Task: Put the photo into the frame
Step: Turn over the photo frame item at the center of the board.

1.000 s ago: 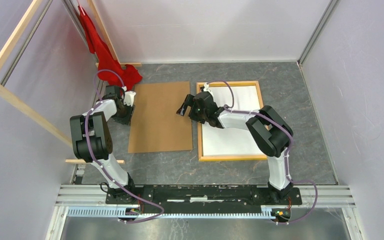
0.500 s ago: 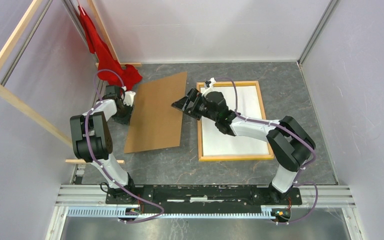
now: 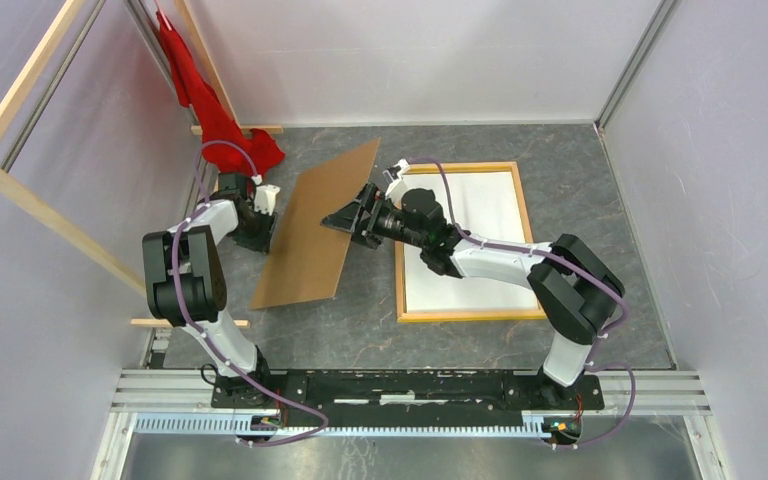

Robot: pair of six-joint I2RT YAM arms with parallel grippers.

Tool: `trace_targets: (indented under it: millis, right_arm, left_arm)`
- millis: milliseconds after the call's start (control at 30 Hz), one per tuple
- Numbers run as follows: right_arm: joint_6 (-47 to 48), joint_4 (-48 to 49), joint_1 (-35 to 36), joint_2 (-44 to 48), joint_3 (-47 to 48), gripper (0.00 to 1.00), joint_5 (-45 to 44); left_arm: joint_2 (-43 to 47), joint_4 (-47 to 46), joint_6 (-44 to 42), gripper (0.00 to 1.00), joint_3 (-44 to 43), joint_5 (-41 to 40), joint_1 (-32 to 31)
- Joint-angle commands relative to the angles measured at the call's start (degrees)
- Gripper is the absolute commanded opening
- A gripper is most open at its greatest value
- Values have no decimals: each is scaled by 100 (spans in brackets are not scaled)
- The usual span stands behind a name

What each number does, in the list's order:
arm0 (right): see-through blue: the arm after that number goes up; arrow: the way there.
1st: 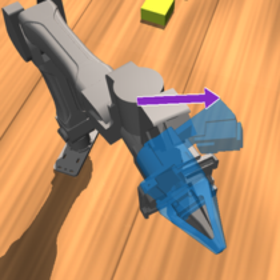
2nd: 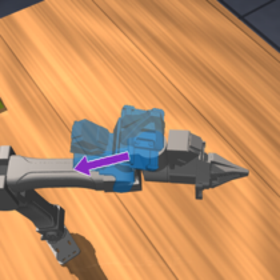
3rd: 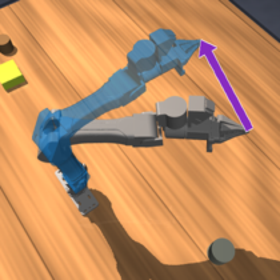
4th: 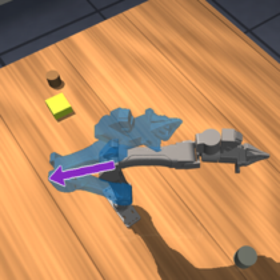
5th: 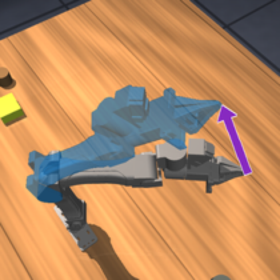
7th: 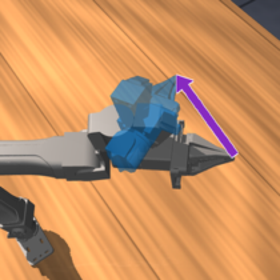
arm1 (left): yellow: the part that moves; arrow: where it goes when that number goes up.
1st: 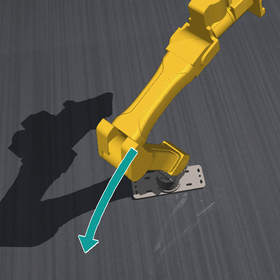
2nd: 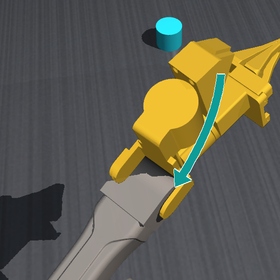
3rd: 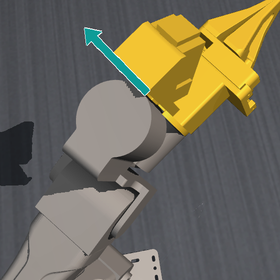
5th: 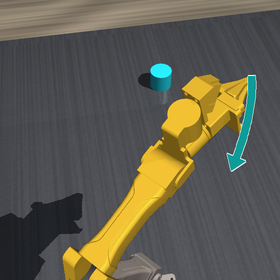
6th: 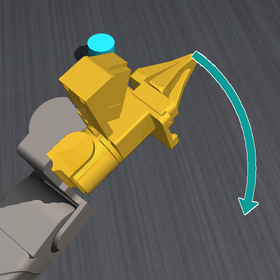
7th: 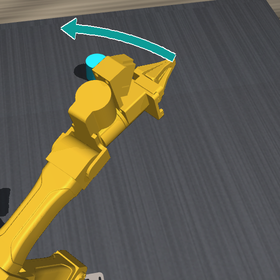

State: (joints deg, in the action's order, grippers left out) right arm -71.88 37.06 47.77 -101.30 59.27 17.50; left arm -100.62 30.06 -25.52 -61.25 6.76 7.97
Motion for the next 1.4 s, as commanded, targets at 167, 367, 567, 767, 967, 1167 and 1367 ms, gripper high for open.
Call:
trace_targets:
  millis: [167, 367, 567, 767, 967, 1167, 1367]
  right_arm:
    - [1052, -2371, -51, 534, 804, 58, -976]
    - [893, -2661, -236, 460, 1007, 10, -947]
    - [517, -2937, -513, 596, 1395, 0, -845]
    - [-5, -3162, -729, 977, 1504, 0, -1023]
    - [-742, -2840, -816, 1261, 1291, 0, -939]
    - [-1183, -2609, -810, 1586, 1096, 0, -832]
    - [-1389, -2399, -796, 2078, 674, 0, -861]
  left_arm:
    - [639, 899, -488, 55, -167, 1036, -80]
    - [1755, 1554, -1095, 97, -550, 1980, -84]
    - [3237, 2591, -2264, 100, -954, 3105, -166]
    - [4869, 3021, -3614, 100, -503, 3272, -548]
    - [6113, 3286, -5278, 100, 195, 3091, -901]
    - [6940, 2689, -6432, 100, 794, 3259, -902]
    - [7386, 1427, -6260, 100, 1341, 3677, -902]
